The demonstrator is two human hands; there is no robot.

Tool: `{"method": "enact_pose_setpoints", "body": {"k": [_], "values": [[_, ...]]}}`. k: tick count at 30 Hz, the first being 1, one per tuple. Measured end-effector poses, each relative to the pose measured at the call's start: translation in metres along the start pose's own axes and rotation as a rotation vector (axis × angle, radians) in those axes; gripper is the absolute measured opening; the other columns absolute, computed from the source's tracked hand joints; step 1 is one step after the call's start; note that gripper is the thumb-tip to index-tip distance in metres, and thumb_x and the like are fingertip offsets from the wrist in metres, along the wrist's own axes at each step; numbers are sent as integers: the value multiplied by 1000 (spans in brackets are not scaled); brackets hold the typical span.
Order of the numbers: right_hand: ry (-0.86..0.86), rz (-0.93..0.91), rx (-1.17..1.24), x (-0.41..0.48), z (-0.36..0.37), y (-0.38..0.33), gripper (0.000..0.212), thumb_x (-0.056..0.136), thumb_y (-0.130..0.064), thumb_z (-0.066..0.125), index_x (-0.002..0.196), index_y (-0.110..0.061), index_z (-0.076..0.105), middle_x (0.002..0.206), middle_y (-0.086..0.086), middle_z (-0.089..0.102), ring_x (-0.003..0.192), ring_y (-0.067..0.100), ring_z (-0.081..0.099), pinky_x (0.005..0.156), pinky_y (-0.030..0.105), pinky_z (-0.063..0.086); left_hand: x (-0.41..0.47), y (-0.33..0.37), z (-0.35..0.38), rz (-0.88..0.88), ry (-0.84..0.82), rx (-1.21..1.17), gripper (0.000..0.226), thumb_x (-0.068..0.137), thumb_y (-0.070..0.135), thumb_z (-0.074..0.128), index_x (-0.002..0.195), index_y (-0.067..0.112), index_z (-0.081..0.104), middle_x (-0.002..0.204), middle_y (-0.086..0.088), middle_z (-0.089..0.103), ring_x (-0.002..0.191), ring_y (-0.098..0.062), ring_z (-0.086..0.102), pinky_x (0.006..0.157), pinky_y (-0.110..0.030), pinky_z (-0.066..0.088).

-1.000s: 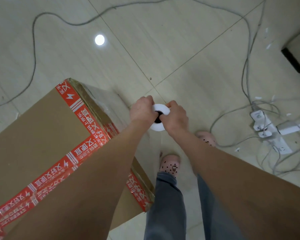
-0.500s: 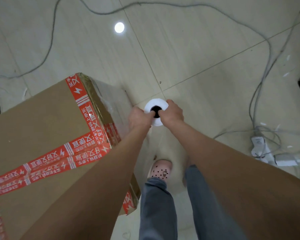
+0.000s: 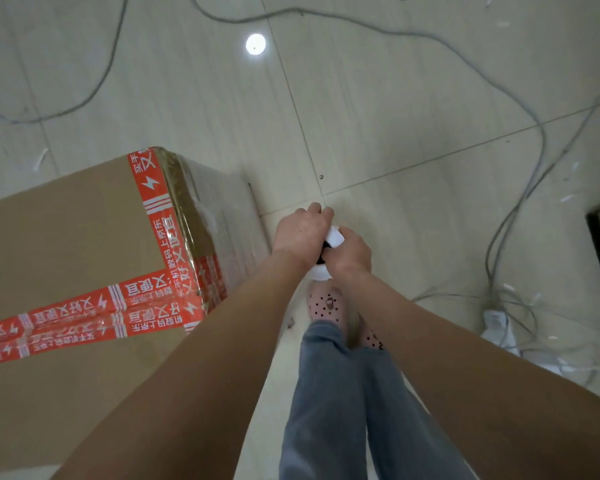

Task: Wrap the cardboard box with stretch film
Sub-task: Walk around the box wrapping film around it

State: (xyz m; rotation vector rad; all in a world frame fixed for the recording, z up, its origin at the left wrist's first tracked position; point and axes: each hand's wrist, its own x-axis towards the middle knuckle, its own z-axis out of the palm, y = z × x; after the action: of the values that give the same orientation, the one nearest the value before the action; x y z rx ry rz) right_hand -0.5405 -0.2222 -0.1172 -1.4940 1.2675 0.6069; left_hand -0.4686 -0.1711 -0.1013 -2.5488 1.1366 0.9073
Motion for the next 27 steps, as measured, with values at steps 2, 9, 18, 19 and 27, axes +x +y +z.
{"method": "enact_pose_setpoints", "body": {"k": [2,9,18,19,27], "values": [[21,-23,-24,4,-4,-1,8,89,-18,54,97,-20,55,90,-1,58,82,22,55,62,27,42,5,-3,-2,1,-13,-31,21,86,10,51,107,9,47,106,-10,52,90,-28,55,60,-34,34],[106,-101,-122,7,-10,-38,20,81,-13,58,100,-20,63,94,0,66,81,22,58,67,29,46,24,-31,-12,-184,-1,-274,20,82,12,54,102,9,50,93,-9,51,84,-32,56,61,-33,38],[82,-104,21,22,14,-96,60,84,-26,62,138,-18,38,133,4,49,109,24,57,81,30,45,34,-76,-12,-741,124,-930,36,74,42,54,91,10,55,88,-6,63,76,-27,65,68,-39,57],[53,-56,64,24,18,-101,59,84,-29,60,139,-18,38,129,5,54,105,25,60,81,32,48,34,-78,-13,-763,119,-991,39,72,47,51,88,11,58,86,-8,66,73,-28,67,68,-41,59],[65,-29,87,40,1,-123,48,84,-14,52,132,-18,48,124,8,58,106,30,59,87,46,54,53,-82,-44,-488,5,-670,31,85,31,57,105,7,51,94,-7,57,81,-25,51,64,-30,37]]}}
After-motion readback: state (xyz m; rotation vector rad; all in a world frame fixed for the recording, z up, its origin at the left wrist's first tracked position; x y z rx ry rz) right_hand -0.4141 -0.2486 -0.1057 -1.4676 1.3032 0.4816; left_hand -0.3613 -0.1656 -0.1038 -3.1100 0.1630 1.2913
